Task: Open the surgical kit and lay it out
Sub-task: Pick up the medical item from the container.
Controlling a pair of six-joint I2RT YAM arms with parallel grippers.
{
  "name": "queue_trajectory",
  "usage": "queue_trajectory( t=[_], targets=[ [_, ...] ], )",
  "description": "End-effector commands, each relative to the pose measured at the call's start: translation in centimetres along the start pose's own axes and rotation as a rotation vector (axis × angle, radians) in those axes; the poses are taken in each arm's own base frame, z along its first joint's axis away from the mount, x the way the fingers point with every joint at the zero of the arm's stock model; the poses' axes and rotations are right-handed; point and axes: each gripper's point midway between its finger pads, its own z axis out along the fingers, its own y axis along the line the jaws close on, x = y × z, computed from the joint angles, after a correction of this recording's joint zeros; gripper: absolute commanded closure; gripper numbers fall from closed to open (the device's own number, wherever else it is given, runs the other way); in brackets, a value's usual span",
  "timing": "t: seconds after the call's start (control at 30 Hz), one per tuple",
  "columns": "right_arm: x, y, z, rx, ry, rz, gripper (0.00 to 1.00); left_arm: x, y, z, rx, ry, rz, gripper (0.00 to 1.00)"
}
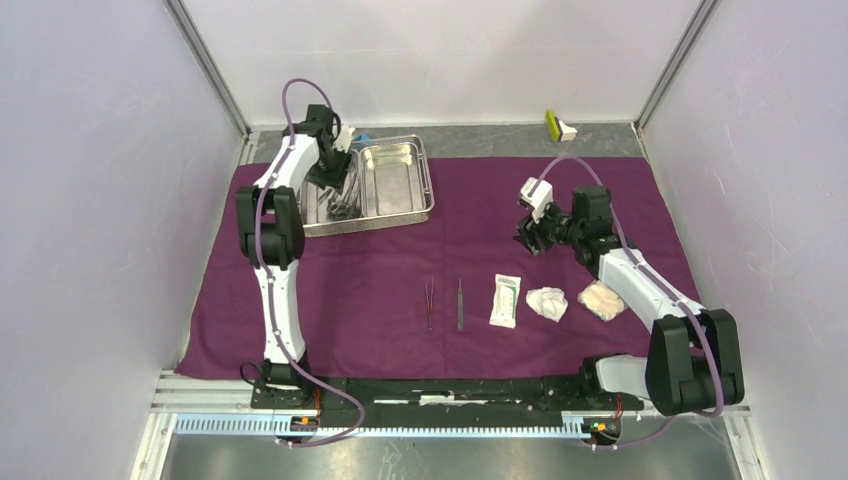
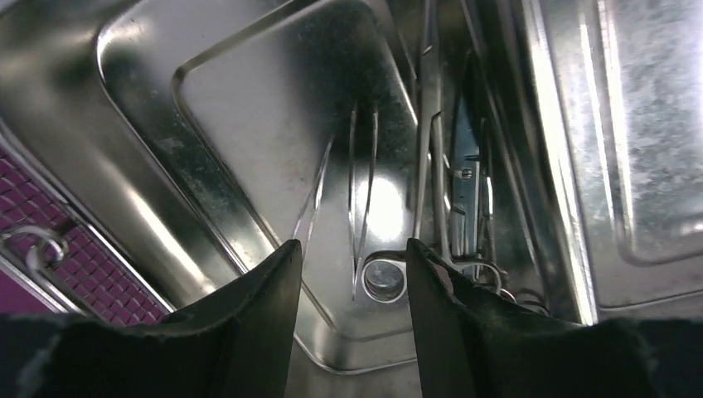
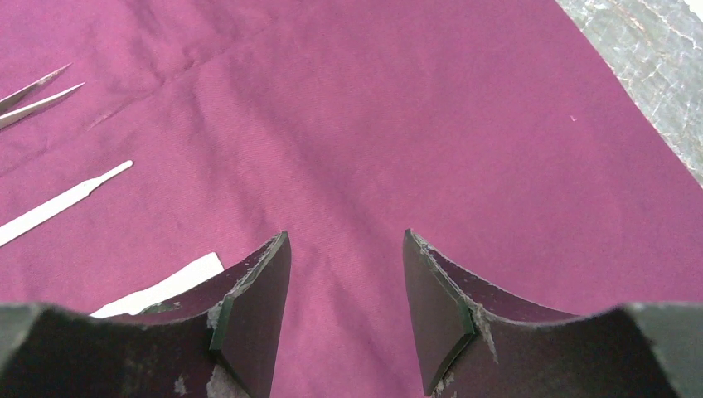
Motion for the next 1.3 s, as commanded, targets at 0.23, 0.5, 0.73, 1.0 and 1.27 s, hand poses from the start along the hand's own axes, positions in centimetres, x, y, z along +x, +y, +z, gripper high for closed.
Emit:
queue_trajectory(
  t=[0.23, 0.5, 0.73, 1.0, 1.27],
  targets=[
    [-0.9, -1.0, 0.2, 0.009, -0.01, -0.031, 0.41, 1.2, 0.2, 1.8, 0.074, 0.047, 0.019, 0.49],
    [-0.7, -0.9, 0.2, 0.007, -0.008, -0.029, 0.41, 1.7, 0.4, 2.5, 0.081, 0.064, 0.011, 0.62],
    [-0.7, -0.9, 0.2, 0.008, -0.008, -0.028, 0.41, 1.0, 1.0, 2.1, 0.057, 0.046, 0.016, 0.64],
    [-0.7, -0.8, 0.2, 0.005, -0.011, -0.028, 0.41, -0.5, 1.4, 0.1, 0.044, -0.009, 0.018, 0.44],
    [-0.5, -0.6, 0.3, -0.004, -0.01, -0.021, 0.4, -1.2, 1.0, -1.7, 0.063, -0.047, 0.011, 0.43]
  ],
)
